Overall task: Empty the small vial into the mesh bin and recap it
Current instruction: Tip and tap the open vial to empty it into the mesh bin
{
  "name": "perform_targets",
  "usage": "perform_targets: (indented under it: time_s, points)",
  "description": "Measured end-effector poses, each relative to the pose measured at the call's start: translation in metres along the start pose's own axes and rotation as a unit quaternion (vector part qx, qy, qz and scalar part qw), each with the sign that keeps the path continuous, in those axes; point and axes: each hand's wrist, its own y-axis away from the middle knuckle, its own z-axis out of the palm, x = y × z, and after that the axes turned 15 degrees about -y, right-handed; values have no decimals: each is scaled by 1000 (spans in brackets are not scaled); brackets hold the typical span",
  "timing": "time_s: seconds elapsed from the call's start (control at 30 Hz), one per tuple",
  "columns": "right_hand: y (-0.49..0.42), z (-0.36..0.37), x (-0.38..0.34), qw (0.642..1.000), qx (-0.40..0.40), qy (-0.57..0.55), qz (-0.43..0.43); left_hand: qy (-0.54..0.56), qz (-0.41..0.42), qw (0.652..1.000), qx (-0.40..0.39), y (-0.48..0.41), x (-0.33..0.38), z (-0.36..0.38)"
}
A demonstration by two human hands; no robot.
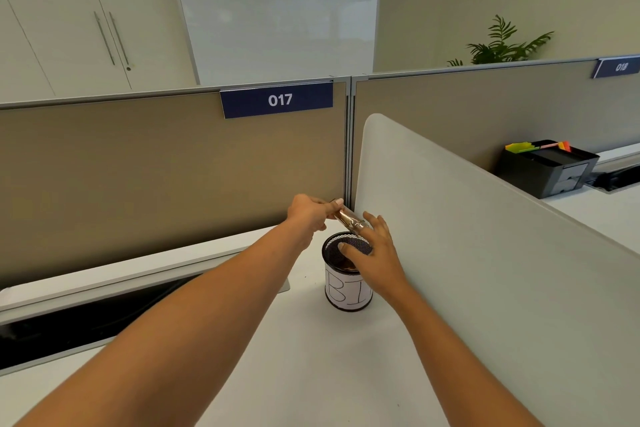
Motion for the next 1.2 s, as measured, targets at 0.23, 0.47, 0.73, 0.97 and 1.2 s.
perform_targets:
  time_s: [0.23,0.47,0.73,0.97,1.2]
  points:
    - [1,-10,3,999,-18,44,-11,16,2,1000,11,0,-4,1]
    - [10,-13,9,995,-42,88,-22,15,-3,999,36,-2,-11,1]
    - [21,-21,13,994,-59,97,-6,23,36,997,62,-1,-17,-2]
    - [18,-20,7,994,60,67,-59,0,97,994,39,8,-23,2]
    - [14,-14,-4,988,-8,117,-100,-56,153,986,23,13,-25,7]
